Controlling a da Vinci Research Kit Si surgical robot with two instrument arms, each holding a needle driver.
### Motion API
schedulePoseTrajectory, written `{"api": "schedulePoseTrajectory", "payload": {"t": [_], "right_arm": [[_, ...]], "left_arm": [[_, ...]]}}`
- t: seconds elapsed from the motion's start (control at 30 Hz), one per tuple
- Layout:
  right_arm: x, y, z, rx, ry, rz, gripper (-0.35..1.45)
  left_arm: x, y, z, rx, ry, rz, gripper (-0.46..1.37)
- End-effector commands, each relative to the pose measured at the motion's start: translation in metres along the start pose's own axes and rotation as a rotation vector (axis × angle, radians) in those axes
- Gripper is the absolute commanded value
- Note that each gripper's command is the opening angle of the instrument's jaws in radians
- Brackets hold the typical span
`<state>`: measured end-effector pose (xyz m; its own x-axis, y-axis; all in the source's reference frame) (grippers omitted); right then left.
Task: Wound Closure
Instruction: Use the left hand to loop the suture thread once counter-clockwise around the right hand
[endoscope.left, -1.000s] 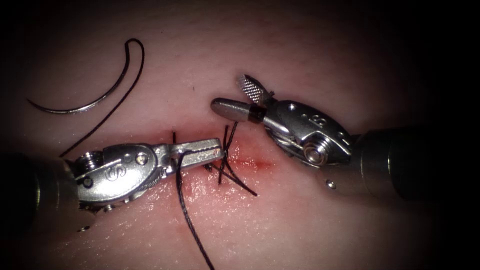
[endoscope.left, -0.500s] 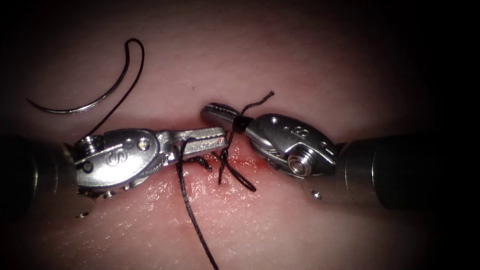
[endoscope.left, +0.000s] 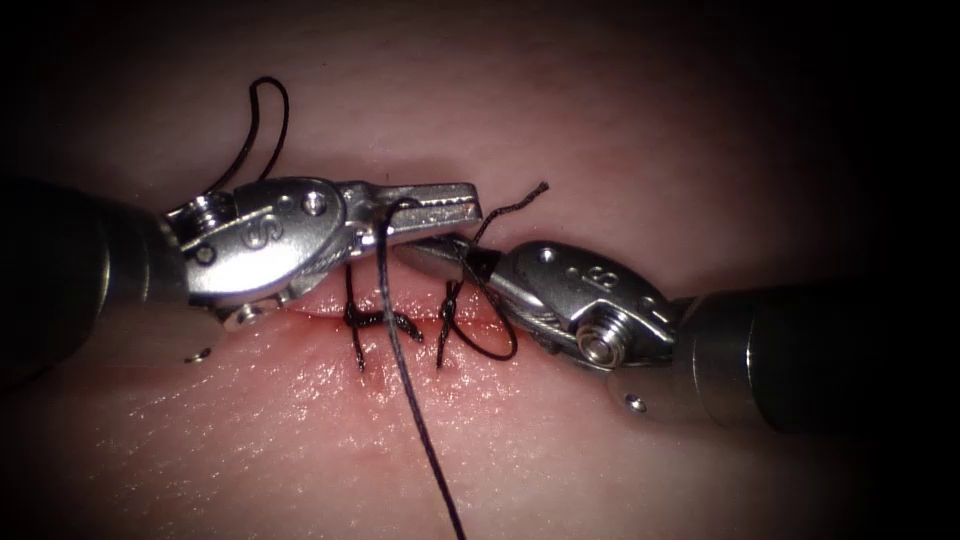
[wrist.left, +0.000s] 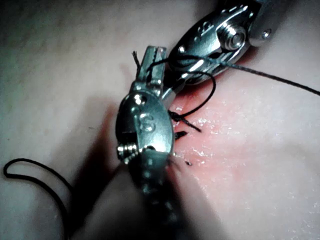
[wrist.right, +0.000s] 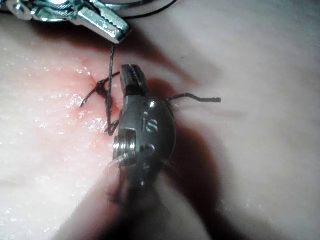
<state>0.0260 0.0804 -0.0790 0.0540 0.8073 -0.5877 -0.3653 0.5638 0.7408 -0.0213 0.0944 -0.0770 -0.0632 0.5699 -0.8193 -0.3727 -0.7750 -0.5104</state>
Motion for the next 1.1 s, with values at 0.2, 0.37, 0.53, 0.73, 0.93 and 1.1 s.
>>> {"api": "schedulePoseTrajectory", "payload": {"t": [0.2,0.37,0.53,0.73,0.93,1.1], "right_arm": [[-0.0006,-0.0004,0.0000,0.112,-0.008,-0.019,-0.35],[-0.0009,-0.0005,0.0001,0.205,0.026,-0.043,-0.35],[-0.0008,-0.0004,0.0001,0.279,0.113,-0.051,-0.35],[-0.0007,-0.0003,0.0001,0.359,0.185,-0.047,-0.35],[-0.0007,-0.0004,-0.0003,0.428,0.225,-0.038,-0.35],[-0.0003,-0.0005,-0.0005,0.459,0.271,-0.029,-0.35]], "left_arm": [[0.0002,-0.0015,0.0005,-0.068,-0.003,-0.020,-0.35],[-0.0008,-0.0020,0.0008,-0.103,-0.001,-0.019,-0.35],[-0.0031,-0.0015,0.0007,-0.106,0.006,0.002,-0.35],[-0.0055,-0.0017,0.0007,-0.107,0.015,0.025,-0.35],[-0.0060,-0.0027,0.0002,-0.083,0.018,0.030,-0.35],[-0.0068,-0.0027,-0.0003,-0.078,0.021,0.037,-0.35]]}}
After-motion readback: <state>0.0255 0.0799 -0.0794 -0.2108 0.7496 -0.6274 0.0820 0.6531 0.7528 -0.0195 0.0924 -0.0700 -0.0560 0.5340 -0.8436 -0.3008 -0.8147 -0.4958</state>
